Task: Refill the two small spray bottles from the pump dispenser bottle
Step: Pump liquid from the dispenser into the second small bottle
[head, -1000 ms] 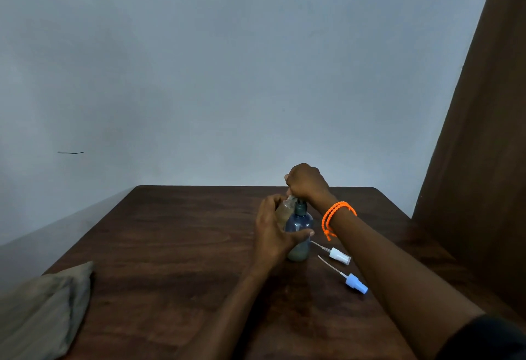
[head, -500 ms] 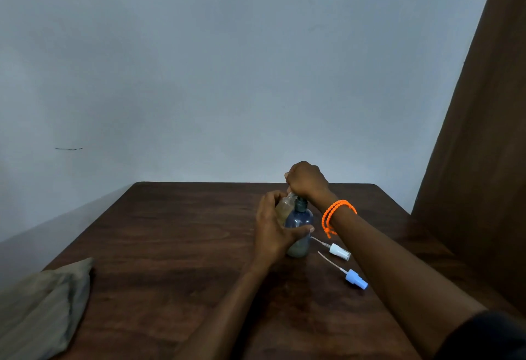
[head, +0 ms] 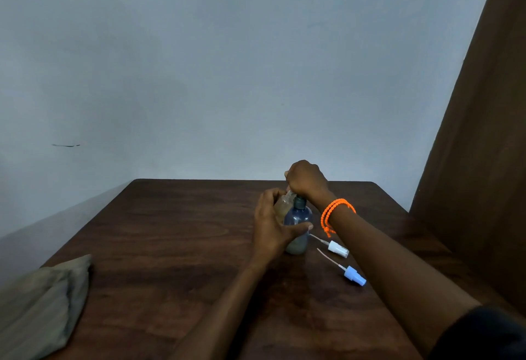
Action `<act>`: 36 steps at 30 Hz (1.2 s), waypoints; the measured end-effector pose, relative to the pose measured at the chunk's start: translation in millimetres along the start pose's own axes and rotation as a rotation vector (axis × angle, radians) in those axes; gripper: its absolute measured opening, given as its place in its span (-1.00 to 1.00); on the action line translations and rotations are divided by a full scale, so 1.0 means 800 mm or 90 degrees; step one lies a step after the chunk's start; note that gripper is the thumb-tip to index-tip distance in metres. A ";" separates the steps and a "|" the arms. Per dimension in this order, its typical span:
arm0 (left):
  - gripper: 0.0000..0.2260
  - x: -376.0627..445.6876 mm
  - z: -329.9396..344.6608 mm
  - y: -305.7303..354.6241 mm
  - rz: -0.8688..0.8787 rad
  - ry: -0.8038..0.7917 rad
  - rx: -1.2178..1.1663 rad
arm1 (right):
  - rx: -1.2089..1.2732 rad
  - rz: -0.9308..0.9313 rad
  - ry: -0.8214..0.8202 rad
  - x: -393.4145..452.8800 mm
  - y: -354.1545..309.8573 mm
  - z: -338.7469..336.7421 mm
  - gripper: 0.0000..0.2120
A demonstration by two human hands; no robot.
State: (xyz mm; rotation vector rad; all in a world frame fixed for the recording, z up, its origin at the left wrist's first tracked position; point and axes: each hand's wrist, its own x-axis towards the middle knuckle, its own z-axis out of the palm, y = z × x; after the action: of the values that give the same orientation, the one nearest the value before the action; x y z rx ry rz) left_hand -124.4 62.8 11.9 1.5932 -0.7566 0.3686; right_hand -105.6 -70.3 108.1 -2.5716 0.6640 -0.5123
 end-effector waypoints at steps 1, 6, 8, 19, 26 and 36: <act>-0.37 0.000 0.000 0.000 -0.003 0.000 0.000 | -0.002 -0.001 0.001 0.000 0.000 -0.001 -0.77; -0.34 0.001 0.002 -0.001 0.000 -0.007 0.024 | 0.003 0.004 -0.013 0.008 -0.007 -0.014 -0.80; -0.34 0.002 0.002 -0.002 0.000 -0.007 0.025 | -0.010 0.004 -0.020 0.009 -0.008 -0.009 -0.81; -0.35 0.000 0.001 0.000 -0.006 -0.010 0.028 | -0.003 0.010 -0.022 0.007 -0.009 -0.014 -0.80; -0.37 0.001 0.002 -0.003 -0.016 -0.006 0.011 | -0.001 0.000 0.003 0.003 -0.003 0.000 -0.78; -0.35 0.001 0.003 -0.002 -0.014 -0.010 0.024 | -0.001 -0.004 -0.013 0.010 -0.004 -0.007 -0.78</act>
State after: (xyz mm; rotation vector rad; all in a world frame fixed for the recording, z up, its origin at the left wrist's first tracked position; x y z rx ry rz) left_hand -123.4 60.5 11.1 1.6403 -0.7483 0.3566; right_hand -100.2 -73.9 116.5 -2.5773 0.6504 -0.4872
